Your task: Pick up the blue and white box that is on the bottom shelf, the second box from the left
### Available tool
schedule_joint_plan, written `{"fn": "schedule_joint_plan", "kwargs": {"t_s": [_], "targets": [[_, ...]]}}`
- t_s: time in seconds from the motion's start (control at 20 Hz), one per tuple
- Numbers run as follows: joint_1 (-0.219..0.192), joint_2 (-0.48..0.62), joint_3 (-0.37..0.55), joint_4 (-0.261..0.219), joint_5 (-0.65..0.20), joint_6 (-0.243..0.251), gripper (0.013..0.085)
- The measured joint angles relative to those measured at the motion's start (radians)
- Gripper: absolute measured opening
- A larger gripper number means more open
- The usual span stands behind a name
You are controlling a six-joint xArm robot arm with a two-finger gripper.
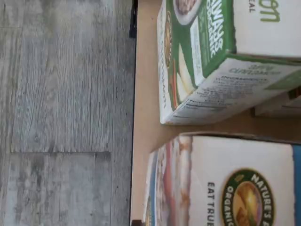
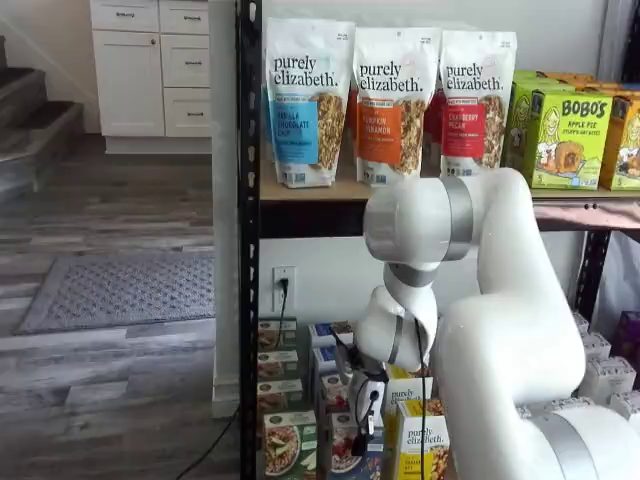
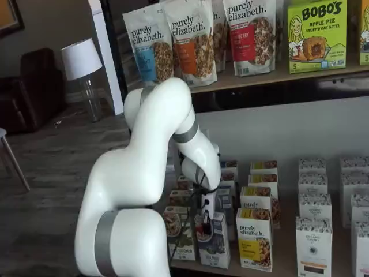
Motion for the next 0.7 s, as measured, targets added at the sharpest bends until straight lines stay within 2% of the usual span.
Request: {"fn": "schedule_joint_plan", "kwargs": {"t_s": [0.05,0.2,0.4,0.5,0.65,0.7], "targets": [[0.000,0.000,0.001,0.000,-0.001,0.000,0.0690],[-0.001,0.000,0.002,-0.001,-0.001,-0.001,0.0610],[-0.001,-0.001,0.003,-0.002,-0.004,0.000,0.0610],[-0.001,-0.002,0.003,0.000,0.000,-0.002,0.0530],[-0.001,-0.004,0.006,0.003,-0.002,-0.004,0.0490],[-0.001,-0.004,0.007,0.003,-0.003,-0.004,0.0450]]}}
